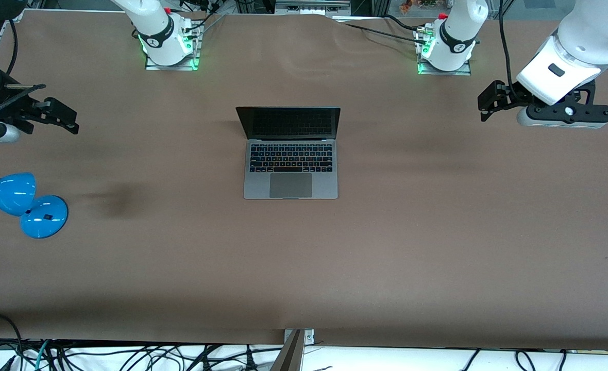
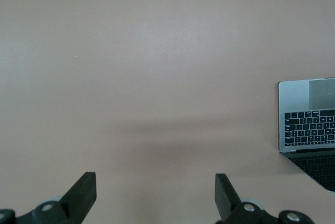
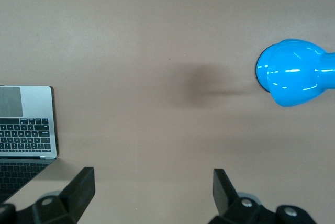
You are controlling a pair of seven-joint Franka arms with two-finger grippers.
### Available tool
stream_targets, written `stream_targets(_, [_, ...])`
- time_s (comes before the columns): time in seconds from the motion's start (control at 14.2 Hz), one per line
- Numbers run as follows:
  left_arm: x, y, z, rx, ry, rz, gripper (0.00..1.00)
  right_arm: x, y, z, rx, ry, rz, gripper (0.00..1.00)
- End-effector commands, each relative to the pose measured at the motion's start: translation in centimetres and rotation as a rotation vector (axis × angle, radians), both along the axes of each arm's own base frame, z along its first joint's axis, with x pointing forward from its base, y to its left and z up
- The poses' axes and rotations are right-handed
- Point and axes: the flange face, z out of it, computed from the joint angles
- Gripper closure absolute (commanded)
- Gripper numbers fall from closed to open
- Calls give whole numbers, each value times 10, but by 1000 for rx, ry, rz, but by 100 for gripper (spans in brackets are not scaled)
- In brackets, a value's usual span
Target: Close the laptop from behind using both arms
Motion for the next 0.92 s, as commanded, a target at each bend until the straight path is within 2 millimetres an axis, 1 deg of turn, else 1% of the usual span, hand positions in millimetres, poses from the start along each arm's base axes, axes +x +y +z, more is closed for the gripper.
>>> stream_targets(0.0, [1, -5, 2, 9, 8, -20, 0, -3, 0, 3, -1, -4, -7, 0])
stream_targets(0.07, [0, -5, 2, 8, 9, -20, 0, -3, 1, 3, 0, -4, -8, 0])
stream_targets(0.21, [-3, -12, 3, 2, 11, -31, 0, -3, 0, 3, -1, -4, -7, 0])
stream_targets(0.49, [-6, -12, 3, 4, 23, -32, 0, -3, 0, 3, -1, -4, -8, 0])
stream_targets(0.64, [-13, -26, 5, 7, 28, -45, 0, -3, 1, 3, 0, -4, -9, 0])
stream_targets(0.71, [-15, -32, 1, 9, 37, -53, 0, -3, 1, 3, 0, -4, -9, 0])
stream_targets(0.85, [-23, -52, 1, 13, 38, -56, 0, -3, 1, 3, 0, -4, -9, 0])
